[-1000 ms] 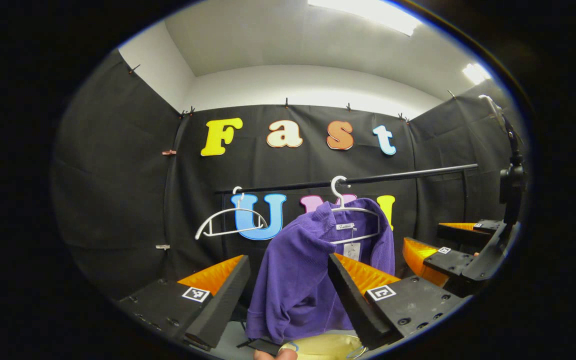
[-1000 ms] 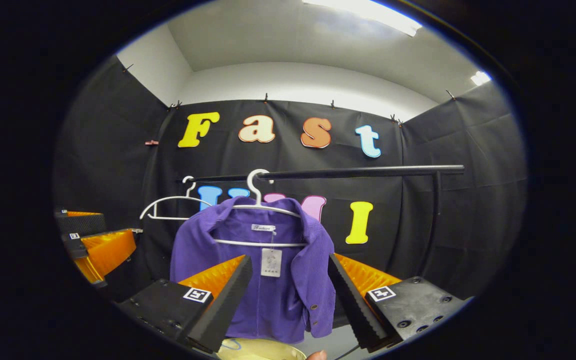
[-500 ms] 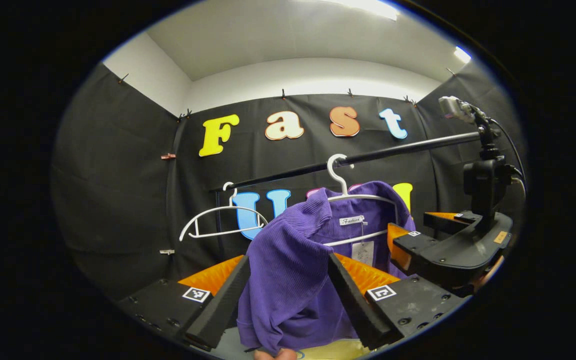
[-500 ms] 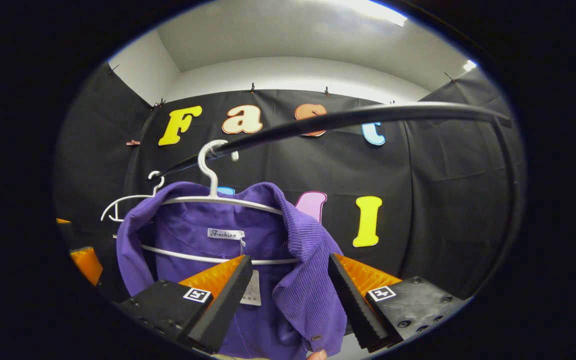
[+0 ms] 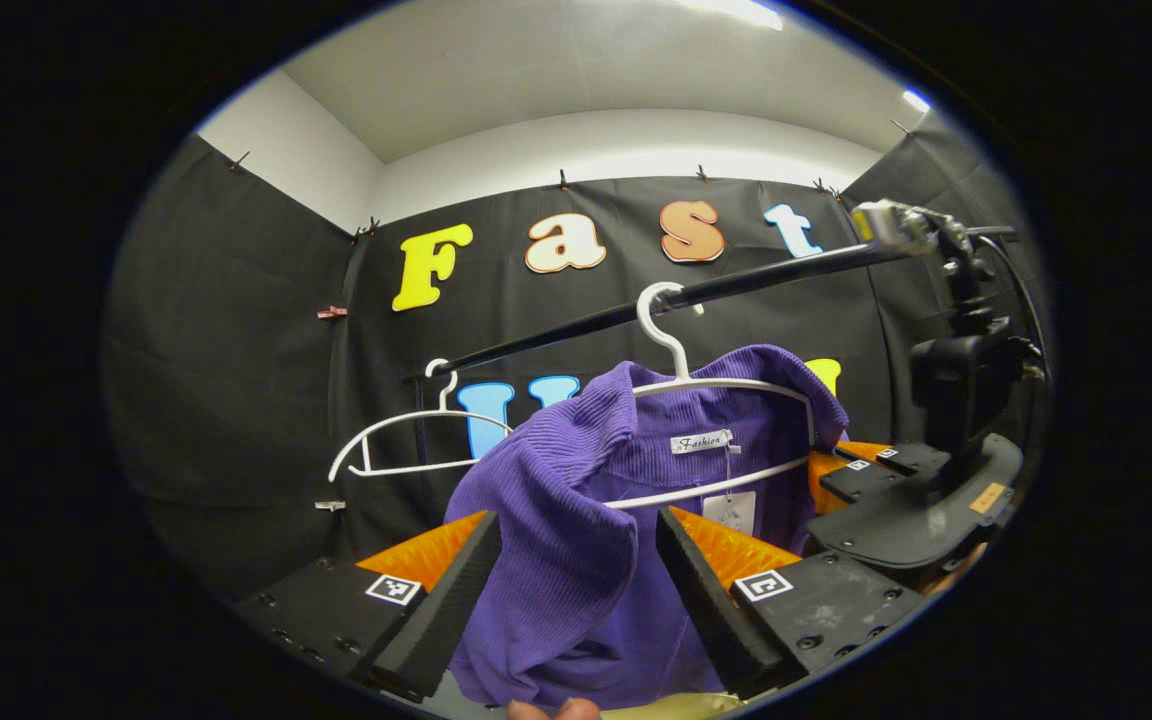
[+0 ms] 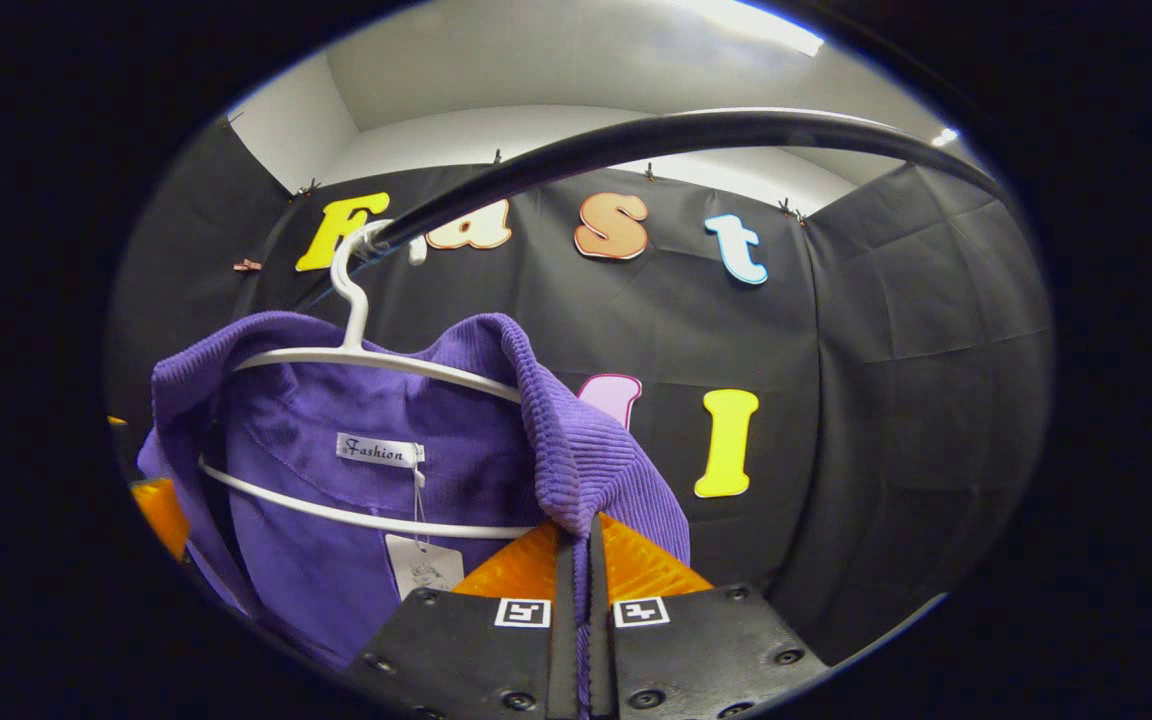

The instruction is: Grasp the clothes on the hanger with both hands and then place them into the laundry hamper below.

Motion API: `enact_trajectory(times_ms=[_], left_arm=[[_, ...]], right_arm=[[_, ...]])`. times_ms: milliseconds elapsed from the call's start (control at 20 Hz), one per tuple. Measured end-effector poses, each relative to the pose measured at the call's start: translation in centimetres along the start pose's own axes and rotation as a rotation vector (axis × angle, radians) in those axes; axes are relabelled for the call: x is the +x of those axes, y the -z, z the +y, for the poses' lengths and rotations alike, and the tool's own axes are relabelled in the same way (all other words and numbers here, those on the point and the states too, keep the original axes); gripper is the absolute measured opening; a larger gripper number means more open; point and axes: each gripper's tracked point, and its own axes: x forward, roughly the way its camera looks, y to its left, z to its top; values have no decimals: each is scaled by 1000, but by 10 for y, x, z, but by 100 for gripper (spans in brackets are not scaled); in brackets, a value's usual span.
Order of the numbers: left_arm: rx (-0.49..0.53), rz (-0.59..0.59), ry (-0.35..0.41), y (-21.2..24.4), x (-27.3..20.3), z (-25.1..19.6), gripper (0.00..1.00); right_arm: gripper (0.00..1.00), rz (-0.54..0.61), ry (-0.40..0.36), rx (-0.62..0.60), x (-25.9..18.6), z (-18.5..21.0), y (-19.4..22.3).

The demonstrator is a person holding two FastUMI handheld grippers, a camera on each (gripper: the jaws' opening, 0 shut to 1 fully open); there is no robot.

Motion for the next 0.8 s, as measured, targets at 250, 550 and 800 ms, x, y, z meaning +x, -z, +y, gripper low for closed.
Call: enact_trajectory(times_ms=[250,550,800], left_arm=[[46,-9,-37,7,33,0,98],[81,-8,-83,13,57,17,44],[45,43,-32,27,67,25,12]], right_arm=[[8,9,-89,17,-3,4,-1],[8,-2,-99,56,-8,-4,-9],[8,3,-125,51,-5,0,-7]])
